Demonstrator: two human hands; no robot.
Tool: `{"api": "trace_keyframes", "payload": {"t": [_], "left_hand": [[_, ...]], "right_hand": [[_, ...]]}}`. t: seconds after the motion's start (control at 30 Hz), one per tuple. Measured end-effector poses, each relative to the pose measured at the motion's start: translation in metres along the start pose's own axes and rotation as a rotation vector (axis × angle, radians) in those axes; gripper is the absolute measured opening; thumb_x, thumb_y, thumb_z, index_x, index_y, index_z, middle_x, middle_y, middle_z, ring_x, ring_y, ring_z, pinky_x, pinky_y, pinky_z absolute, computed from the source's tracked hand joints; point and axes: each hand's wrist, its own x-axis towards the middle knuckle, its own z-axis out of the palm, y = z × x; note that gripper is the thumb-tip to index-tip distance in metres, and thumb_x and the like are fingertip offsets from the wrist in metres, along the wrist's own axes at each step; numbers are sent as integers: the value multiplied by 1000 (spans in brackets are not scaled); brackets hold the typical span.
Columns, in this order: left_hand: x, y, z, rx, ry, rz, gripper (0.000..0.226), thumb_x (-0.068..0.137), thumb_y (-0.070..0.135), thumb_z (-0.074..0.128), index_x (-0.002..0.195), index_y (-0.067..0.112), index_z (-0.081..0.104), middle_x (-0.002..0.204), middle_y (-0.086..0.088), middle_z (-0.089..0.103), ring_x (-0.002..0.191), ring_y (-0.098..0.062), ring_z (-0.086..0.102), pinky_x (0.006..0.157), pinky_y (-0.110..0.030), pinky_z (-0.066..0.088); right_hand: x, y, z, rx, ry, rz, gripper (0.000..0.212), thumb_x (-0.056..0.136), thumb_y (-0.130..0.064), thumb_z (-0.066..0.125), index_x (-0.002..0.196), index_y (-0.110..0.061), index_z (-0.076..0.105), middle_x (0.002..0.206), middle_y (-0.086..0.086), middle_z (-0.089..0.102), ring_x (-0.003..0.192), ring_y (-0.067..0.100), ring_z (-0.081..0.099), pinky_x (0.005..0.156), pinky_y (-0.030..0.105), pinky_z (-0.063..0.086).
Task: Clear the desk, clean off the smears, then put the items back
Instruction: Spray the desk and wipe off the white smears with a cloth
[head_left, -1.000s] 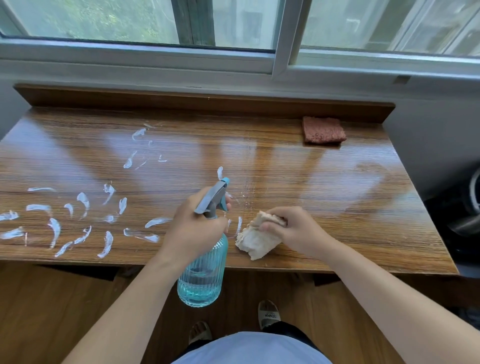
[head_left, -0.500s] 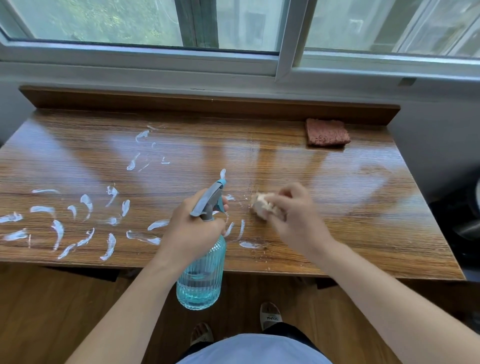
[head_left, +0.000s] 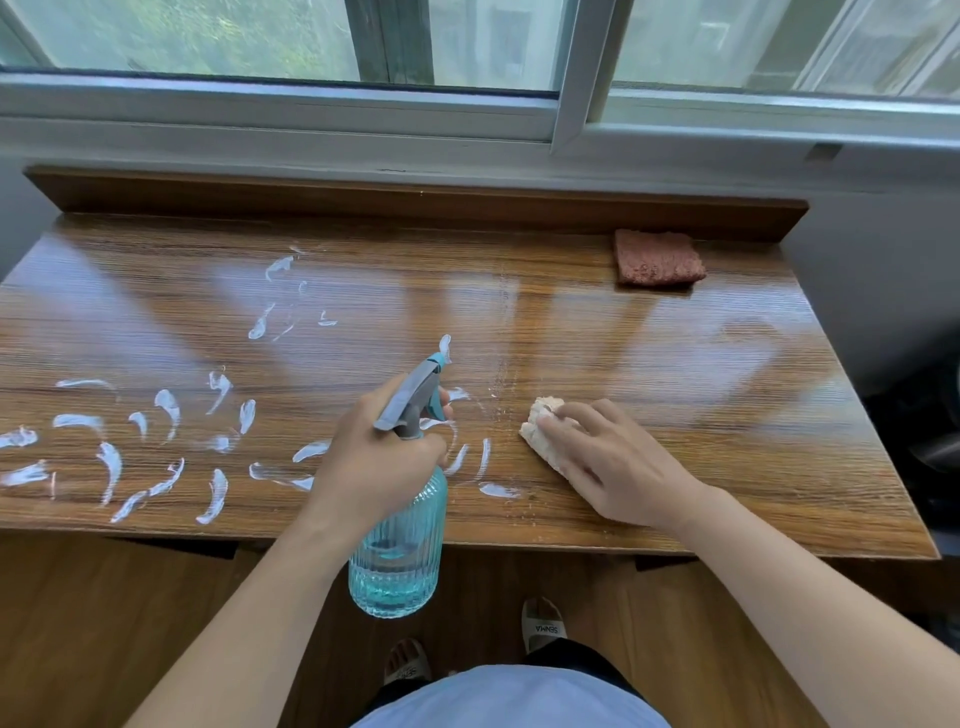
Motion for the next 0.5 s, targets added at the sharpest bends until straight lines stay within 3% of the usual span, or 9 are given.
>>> {"api": "trace_keyframes", "payload": {"t": [0.07,0.13,0.2,0.27,0.33,0.4,0.5], "left_hand": [[0,2,2,-4,-5,11,36,85,0,64,94,35,68,69,-11,54,80,-47,66,57,-35,41],[-1,3,3,13,-8,15,34,87,0,63,95,32,68,55,11,45,80,-47,66,55,-35,40],[-2,2,4,33,-8,8,34,87,-1,61,94,32,67,51,15,43,75,-48,63,53,-36,41],[-2,2,6,32,-11,17,35,85,-2,60,94,32,66,61,-3,53,75,-49,63,53,-37,42],[-4,3,6,16,-15,22,36,84,-3,59,95,31,66,72,-20,54,83,-49,67,54,-37,41],[-8,4,6,8,-12,19,37,82,-4,61,94,29,68,70,-14,54,71,-44,63,54,-35,40],[-13,4,6,16,-17,9,35,82,-5,66,96,27,68,81,-11,62,50,-19,43,52,-32,40]], "right_hand": [[1,4,8,27,19,40,46,105,-39,40,149,-27,41,137,0,49,113,22,47,93,34,45],[10,7,16,-12,75,81,42,102,-40,44,140,-24,50,126,3,53,102,25,52,83,35,47],[29,10,19,-15,135,220,38,98,-41,49,128,-19,57,113,6,57,92,27,56,74,38,48],[49,11,19,-20,167,408,35,97,-41,51,122,-17,58,106,7,57,87,26,55,74,41,50],[58,1,20,-84,171,473,31,99,-38,44,117,-16,57,103,6,56,86,24,50,76,39,48],[50,-19,19,-101,181,383,27,101,-35,40,115,-16,54,102,5,54,85,22,45,74,35,45],[16,-49,17,-70,81,124,30,103,-38,38,120,-16,49,104,3,50,85,20,39,73,34,40]]}}
